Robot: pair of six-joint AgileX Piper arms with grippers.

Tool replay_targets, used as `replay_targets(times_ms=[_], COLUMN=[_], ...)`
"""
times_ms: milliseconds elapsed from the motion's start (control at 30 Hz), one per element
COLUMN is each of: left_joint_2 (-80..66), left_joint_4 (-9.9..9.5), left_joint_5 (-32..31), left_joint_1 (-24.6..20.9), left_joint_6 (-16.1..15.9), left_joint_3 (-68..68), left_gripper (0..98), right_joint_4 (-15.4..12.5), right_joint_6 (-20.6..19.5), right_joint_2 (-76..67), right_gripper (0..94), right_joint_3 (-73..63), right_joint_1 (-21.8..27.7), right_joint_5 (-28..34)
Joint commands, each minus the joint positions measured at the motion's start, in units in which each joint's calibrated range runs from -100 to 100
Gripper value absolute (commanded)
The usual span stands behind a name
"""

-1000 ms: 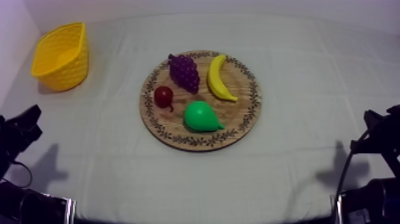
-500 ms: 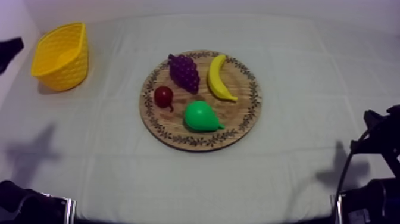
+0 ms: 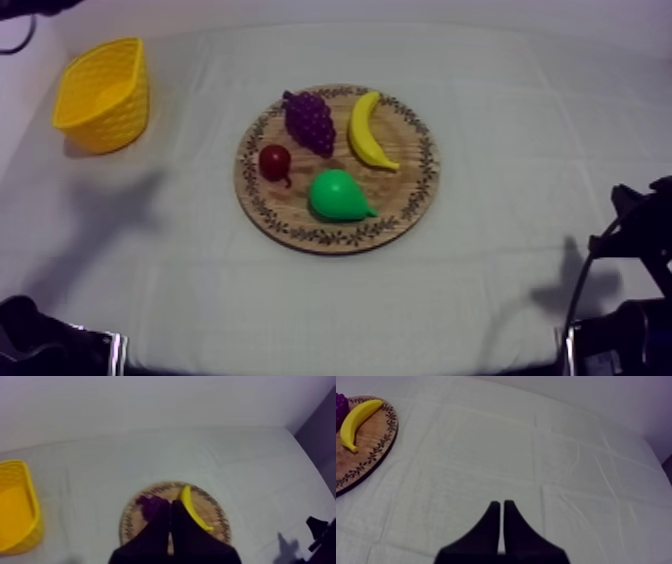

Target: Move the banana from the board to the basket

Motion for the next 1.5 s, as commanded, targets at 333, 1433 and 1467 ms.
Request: replay_targets(times_ms=[333,1433,1467], left_joint_2=[17.1,52.7,53.7], left_joint_4=[-0.43,-0.36,-0.41], left_joint_5=[1.9,23.7,25.4], left_joint_1=[7.7,10.5,10.5], left_joint_6=[5.0,9.1,9.6], left_joint_3=[-5.9,-44.2,-45.9], left_gripper=[0.0,37.2,40.4], right_joint_4=[0.0,0.0,0.0], right_joint_6=[0.0,0.0,0.0], right_joint_2=[0.0,0.0,0.0], right_gripper=[0.6,0.6,0.6], right_joint_3=[0.0,0.0,0.0], right_joint_1=[0.0,0.0,0.0], right_joint_5=[0.0,0.0,0.0])
